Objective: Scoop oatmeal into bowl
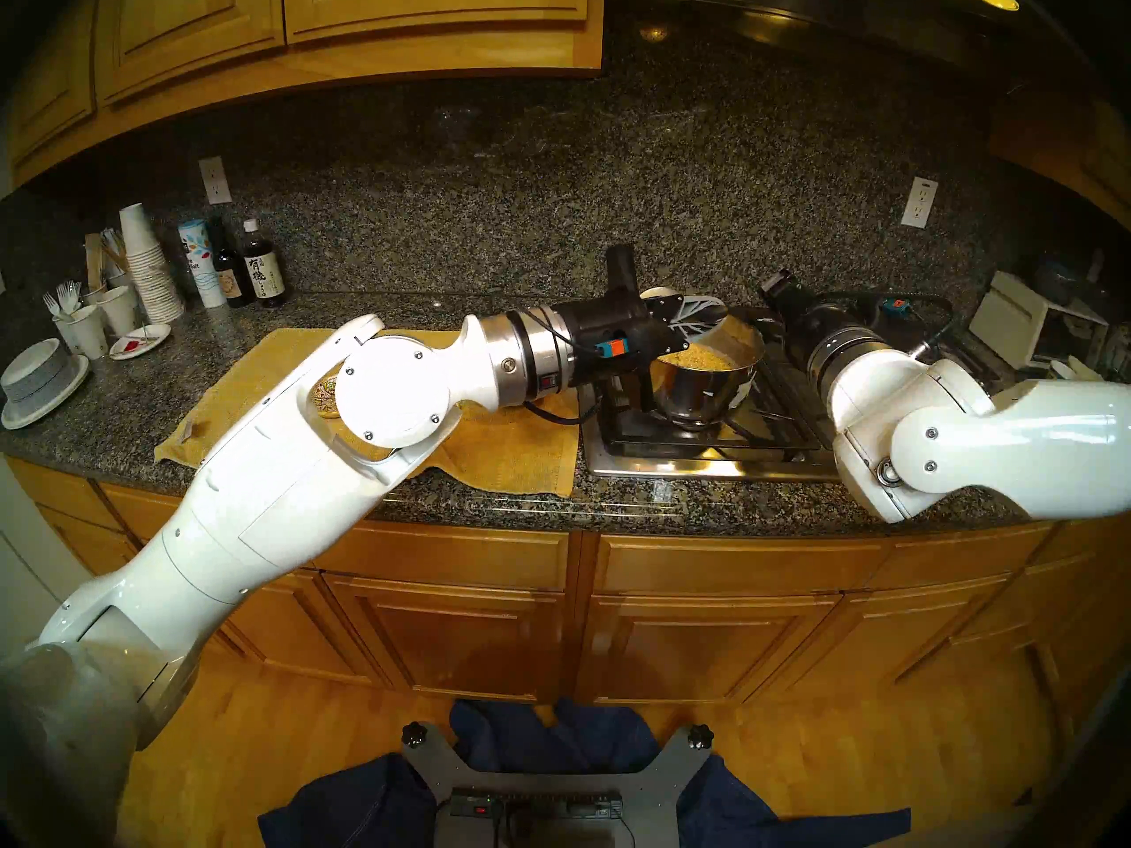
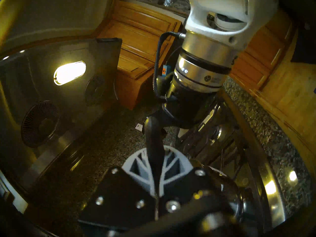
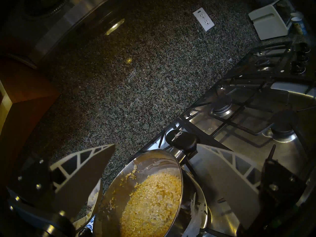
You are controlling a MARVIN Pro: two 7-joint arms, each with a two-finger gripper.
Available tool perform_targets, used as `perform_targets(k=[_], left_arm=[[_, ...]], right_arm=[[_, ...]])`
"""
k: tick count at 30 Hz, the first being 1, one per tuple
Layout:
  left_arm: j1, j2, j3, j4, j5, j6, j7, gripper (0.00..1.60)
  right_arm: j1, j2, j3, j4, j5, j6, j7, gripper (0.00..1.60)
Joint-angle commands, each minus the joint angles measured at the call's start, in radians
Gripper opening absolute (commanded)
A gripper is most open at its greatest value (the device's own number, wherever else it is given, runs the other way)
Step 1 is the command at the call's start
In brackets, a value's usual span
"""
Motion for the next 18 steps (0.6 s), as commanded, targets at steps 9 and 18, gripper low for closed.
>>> perform_targets(k=[9,18], left_arm=[[-0.170,-0.195,-0.013,0.080,-0.300,0.187,-0.055,0.00],[-0.226,-0.288,-0.028,0.160,-0.495,0.392,-0.100,0.00]], right_arm=[[0.028,-0.002,0.022,0.001,-0.010,-0.005,0.008,1.60],[0.029,-0.002,0.021,0.001,-0.010,-0.005,0.009,1.60]])
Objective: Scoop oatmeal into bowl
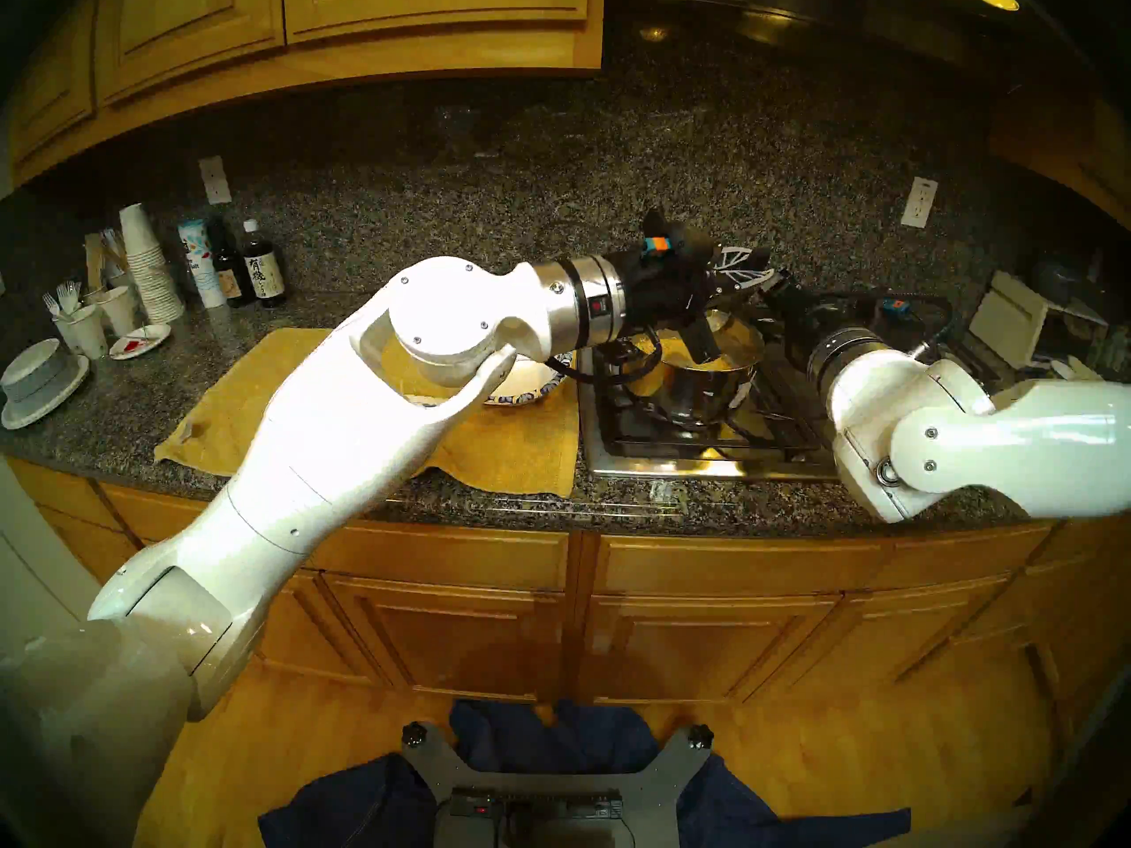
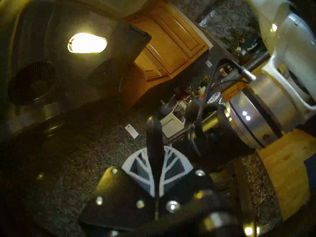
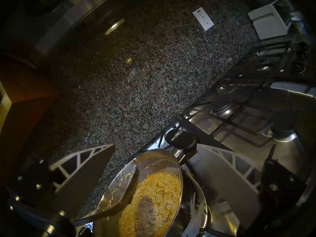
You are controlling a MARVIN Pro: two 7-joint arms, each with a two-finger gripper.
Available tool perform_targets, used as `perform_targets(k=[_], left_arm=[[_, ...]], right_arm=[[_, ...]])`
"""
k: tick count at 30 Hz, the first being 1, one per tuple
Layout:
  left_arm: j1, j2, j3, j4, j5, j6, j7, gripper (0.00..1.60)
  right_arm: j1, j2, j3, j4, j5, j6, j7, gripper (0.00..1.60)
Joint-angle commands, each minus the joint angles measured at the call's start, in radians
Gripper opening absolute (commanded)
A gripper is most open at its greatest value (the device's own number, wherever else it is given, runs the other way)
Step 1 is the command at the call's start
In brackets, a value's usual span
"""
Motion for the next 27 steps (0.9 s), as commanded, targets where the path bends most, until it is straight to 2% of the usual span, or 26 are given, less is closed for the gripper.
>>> perform_targets(k=[1,7,11,19,27], left_arm=[[-0.102,-0.117,-0.035,0.037,-0.136,0.131,-0.006,0.00],[-0.119,-0.170,-0.043,0.101,-0.200,0.266,0.005,0.00],[-0.118,-0.197,-0.050,0.134,-0.213,0.307,0.029,0.00],[-0.111,-0.204,-0.022,0.179,-0.159,0.265,0.061,0.00],[-0.049,-0.124,0.033,0.137,-0.093,0.206,0.036,0.00]], right_arm=[[0.029,0.000,0.022,0.000,-0.015,-0.004,0.008,1.60],[0.031,0.001,0.021,0.000,-0.017,-0.004,0.008,1.60],[0.033,0.001,0.020,-0.001,-0.019,-0.004,0.008,1.60],[0.036,0.002,0.016,-0.002,-0.021,-0.004,0.008,1.60],[0.040,0.001,0.013,-0.002,-0.022,-0.004,0.007,1.60]])
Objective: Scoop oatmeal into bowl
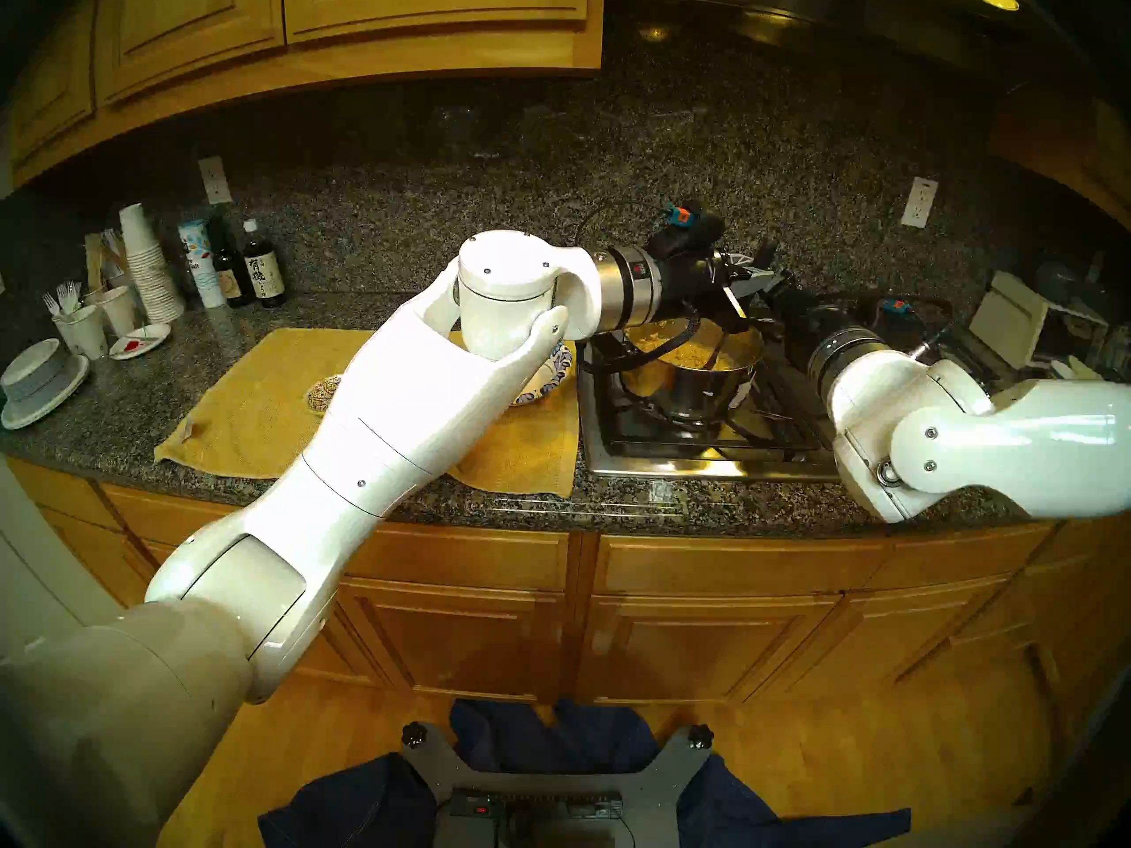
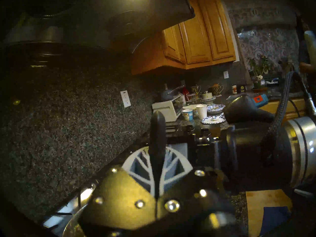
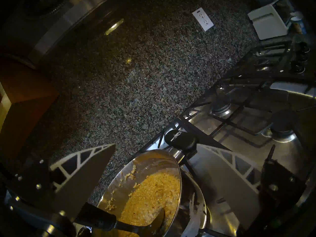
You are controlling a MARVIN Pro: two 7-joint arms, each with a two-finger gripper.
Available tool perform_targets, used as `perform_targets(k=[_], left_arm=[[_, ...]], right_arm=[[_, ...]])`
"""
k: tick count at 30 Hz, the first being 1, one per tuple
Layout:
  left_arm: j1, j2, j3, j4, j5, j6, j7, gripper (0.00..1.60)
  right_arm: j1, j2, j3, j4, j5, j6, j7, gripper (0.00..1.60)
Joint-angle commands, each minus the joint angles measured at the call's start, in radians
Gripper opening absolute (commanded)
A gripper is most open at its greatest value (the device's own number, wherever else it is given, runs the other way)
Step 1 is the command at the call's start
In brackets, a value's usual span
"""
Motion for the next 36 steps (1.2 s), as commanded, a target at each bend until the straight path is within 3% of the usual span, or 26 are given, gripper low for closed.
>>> perform_targets(k=[1,8,17,26,28,29,30,31,36], left_arm=[[0.026,0.054,0.033,-0.065,0.049,-0.064,-0.022,0.00],[0.063,0.100,0.061,-0.084,0.090,-0.106,-0.026,0.00],[0.075,0.114,0.078,-0.075,0.135,-0.151,-0.006,0.00],[0.086,0.119,0.066,-0.088,0.144,-0.140,0.021,0.00],[0.086,0.120,0.066,-0.090,0.146,-0.138,0.023,0.60],[0.087,0.122,0.066,-0.093,0.146,-0.137,0.024,1.14],[0.087,0.122,0.066,-0.093,0.146,-0.137,0.024,1.14],[0.087,0.125,0.065,-0.097,0.145,-0.134,0.023,1.60],[0.087,0.134,0.059,-0.116,0.146,-0.119,0.024,1.60]], right_arm=[[0.036,0.000,0.020,-0.003,-0.021,-0.003,0.007,1.60],[0.043,-0.003,0.012,-0.002,-0.015,-0.006,0.010,1.60],[0.049,-0.006,0.006,-0.002,-0.010,-0.008,0.013,1.60],[0.053,-0.008,0.001,-0.003,-0.010,-0.011,0.013,1.60],[0.054,-0.008,0.000,-0.003,-0.009,-0.011,0.014,1.60],[0.055,-0.008,0.000,-0.003,-0.009,-0.011,0.014,1.60],[0.055,-0.008,0.000,-0.003,-0.009,-0.011,0.014,1.60],[0.055,-0.008,0.000,-0.003,-0.009,-0.011,0.014,1.60],[0.056,-0.010,-0.002,-0.003,-0.007,-0.013,0.015,1.60]])
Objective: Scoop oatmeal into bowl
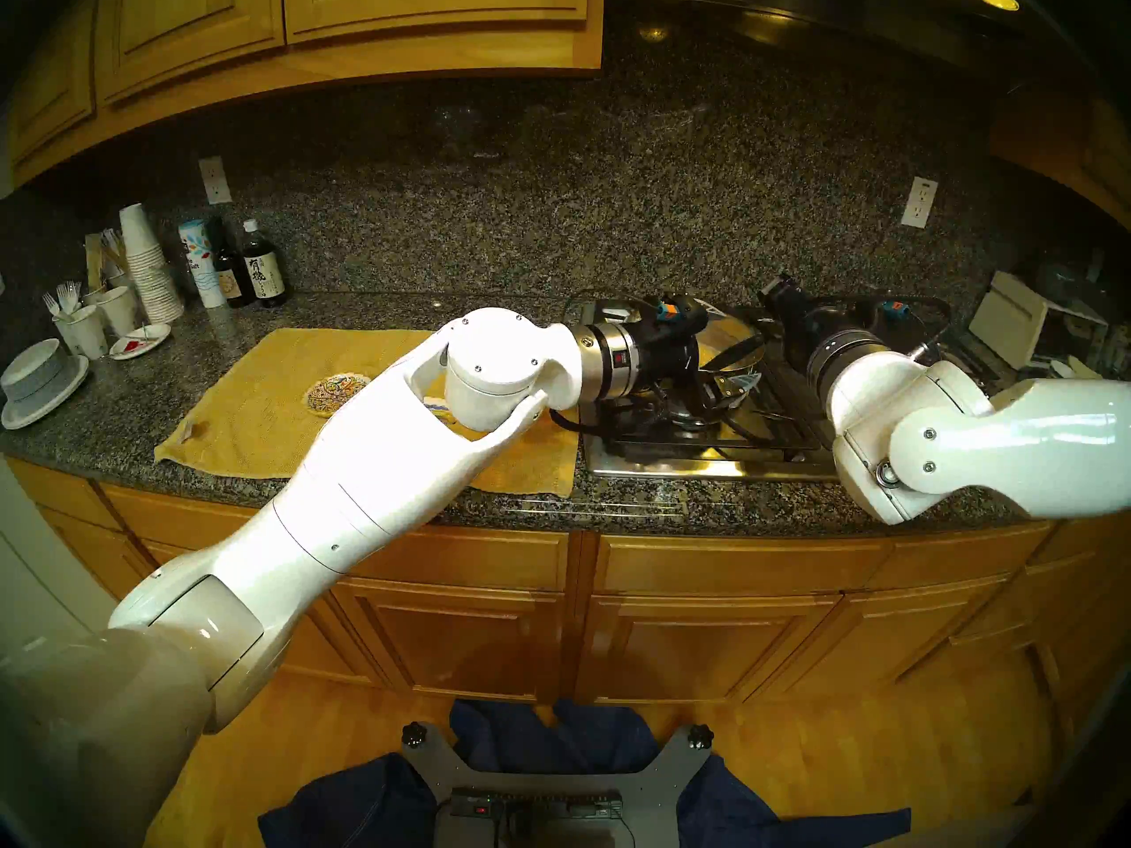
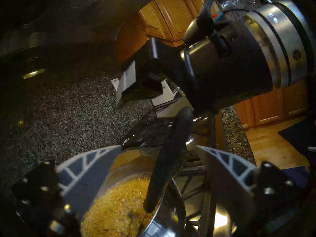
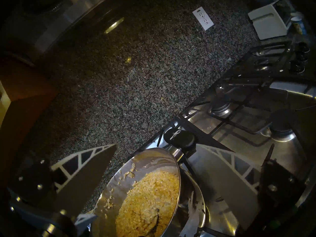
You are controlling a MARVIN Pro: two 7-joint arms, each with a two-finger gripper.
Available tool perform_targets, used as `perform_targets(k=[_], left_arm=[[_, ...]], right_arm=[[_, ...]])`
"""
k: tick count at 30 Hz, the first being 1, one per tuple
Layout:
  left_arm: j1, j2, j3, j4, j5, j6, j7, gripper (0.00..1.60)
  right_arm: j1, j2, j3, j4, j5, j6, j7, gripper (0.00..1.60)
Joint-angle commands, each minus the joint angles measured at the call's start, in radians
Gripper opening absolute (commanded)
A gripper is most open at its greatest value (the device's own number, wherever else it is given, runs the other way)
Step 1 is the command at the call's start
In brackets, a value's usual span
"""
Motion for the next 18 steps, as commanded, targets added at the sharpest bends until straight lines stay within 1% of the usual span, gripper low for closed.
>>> perform_targets(k=[1,7,11,13,14,17,18], left_arm=[[-0.019,-0.001,-0.031,-0.039,-0.011,0.008,0.010,1.60],[-0.026,0.025,-0.046,-0.077,-0.031,0.047,-0.013,1.60],[-0.034,0.050,-0.079,-0.113,-0.066,0.082,-0.038,1.60],[-0.038,0.063,-0.106,-0.131,-0.084,0.098,-0.047,1.60],[-0.042,0.080,-0.133,-0.146,-0.100,0.110,-0.057,1.60],[-0.030,0.109,-0.198,-0.190,-0.137,0.139,-0.052,1.60],[-0.035,0.126,-0.207,-0.201,-0.146,0.141,-0.049,1.60]], right_arm=[[0.034,0.003,0.022,-0.001,-0.020,-0.006,0.008,1.60],[0.035,0.002,0.021,-0.001,-0.017,-0.007,0.009,1.60],[0.034,0.001,0.021,0.000,-0.015,-0.008,0.010,1.60],[0.034,0.000,0.021,0.000,-0.013,-0.008,0.011,1.60],[0.034,0.000,0.021,0.000,-0.012,-0.008,0.011,1.60],[0.033,-0.001,0.021,0.001,-0.010,-0.009,0.011,1.60],[0.032,-0.002,0.020,0.001,-0.010,-0.009,0.011,1.60]])
